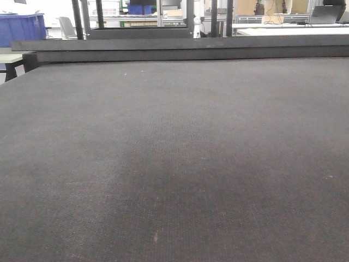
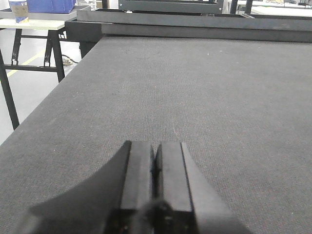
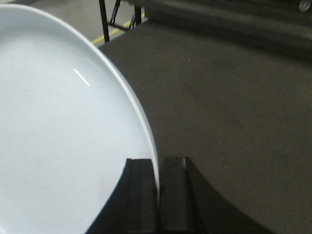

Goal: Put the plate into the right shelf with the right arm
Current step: 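Drive the base away from the table holding the plate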

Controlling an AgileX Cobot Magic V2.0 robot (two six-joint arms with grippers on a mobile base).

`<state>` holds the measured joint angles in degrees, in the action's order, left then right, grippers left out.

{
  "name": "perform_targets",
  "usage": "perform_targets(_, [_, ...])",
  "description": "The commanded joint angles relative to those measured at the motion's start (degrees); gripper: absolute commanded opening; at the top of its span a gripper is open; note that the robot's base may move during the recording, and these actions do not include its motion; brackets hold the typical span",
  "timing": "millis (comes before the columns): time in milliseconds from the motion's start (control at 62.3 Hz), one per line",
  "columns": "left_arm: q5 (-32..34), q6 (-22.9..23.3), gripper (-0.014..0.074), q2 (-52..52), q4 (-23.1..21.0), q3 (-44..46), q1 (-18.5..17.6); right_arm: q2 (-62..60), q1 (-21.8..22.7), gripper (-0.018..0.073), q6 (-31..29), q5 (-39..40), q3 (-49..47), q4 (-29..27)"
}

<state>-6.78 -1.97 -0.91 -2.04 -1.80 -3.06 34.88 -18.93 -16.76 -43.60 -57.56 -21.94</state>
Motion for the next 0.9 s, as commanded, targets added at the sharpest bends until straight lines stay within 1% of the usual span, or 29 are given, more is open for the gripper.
perform_targets(0, [4.92,0.16,-0.0047,-0.36,-0.35,-0.57,0.04,-4.49,0.27,0.0057,0.64,6.89,-0.47,0.21])
perform_targets(128, [4.92,0.16,-0.0047,-0.36,-0.35,-0.57,0.04,-11.48,0.27,0.0057,0.59,10.14,1.83,2.04])
perform_targets(289, [4.92,0.16,-0.0047,-0.36,-0.35,-0.57,0.04,-19.10,0.27,0.0057,0.59,18.63,6.59,6.36])
perform_targets(401, [4.92,0.16,-0.0047,-0.36,-0.35,-0.57,0.04,-22.08,0.27,0.0057,0.59,24.85,10.75,8.89])
perform_targets(498, [4.92,0.16,-0.0047,-0.36,-0.35,-0.57,0.04,-22.81,0.27,0.0057,0.59,32.17,14.80,9.71])
perform_targets(610, [4.92,0.16,-0.0047,-0.36,-0.35,-0.57,0.04,-22.76,0.27,0.0057,0.30,44.25,19.69,9.73])
perform_targets(738, [4.92,0.16,-0.0047,-0.36,-0.35,-0.57,0.04,-22.76,0.27,0.0057,-1.14,55.42,24.98,9.73])
perform_targets(819, [4.92,0.16,-0.0047,-0.36,-0.35,-0.57,0.04,-22.76,0.27,0.0057,-1.14,59.72,27.95,9.73])
perform_targets(883, [4.92,0.16,-0.0047,-0.36,-0.35,-0.57,0.04,-22.76,0.27,0.0057,-1.14,60.88,29.12,9.73])
